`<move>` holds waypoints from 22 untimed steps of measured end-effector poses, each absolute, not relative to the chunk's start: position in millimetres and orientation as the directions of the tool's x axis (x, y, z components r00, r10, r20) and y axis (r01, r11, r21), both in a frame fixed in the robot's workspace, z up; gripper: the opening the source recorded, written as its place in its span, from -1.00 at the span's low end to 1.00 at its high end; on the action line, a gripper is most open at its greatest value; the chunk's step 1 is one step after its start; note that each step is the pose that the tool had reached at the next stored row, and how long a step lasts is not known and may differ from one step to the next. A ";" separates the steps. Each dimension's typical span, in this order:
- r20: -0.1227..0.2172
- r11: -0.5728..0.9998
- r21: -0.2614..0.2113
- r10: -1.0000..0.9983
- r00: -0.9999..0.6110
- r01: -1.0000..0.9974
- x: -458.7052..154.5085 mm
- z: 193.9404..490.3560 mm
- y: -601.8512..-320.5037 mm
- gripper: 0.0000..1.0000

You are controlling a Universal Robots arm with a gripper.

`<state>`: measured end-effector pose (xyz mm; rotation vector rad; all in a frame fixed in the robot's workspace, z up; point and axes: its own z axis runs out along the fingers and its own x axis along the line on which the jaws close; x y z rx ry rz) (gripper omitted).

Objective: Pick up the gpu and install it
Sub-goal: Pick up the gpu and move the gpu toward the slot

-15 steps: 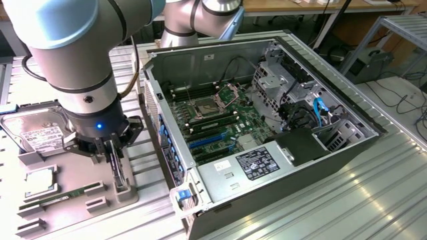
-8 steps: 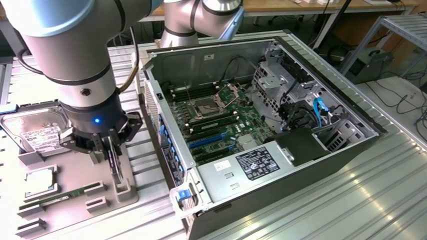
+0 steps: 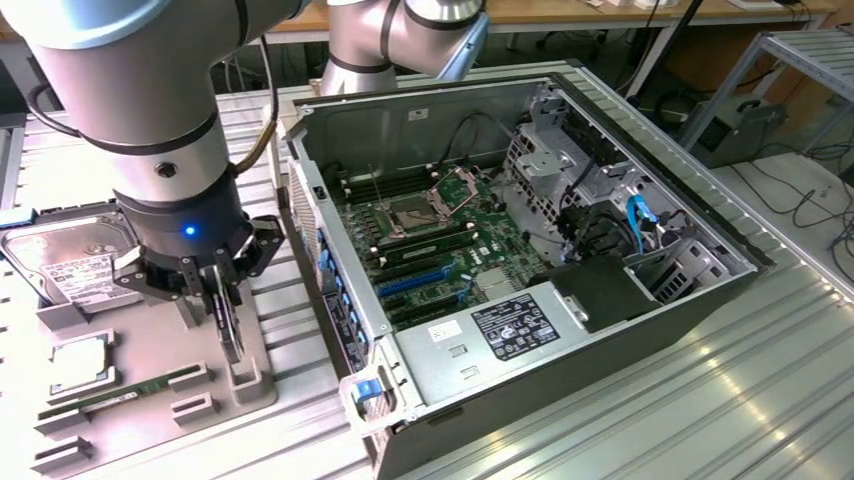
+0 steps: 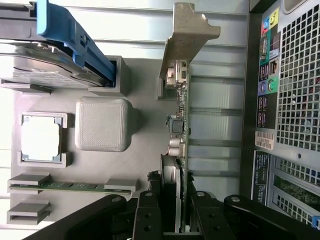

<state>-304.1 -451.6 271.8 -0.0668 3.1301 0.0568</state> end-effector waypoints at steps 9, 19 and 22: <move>-0.011 0.998 0.036 -0.042 -0.999 -0.043 -304.1 274.6 -451.6 -0.44; -0.010 0.998 0.036 -0.042 -0.999 -0.043 -304.1 293.2 -451.6 -0.44; -0.010 0.998 0.036 -0.042 -0.999 -0.043 -304.1 300.1 -451.6 -0.44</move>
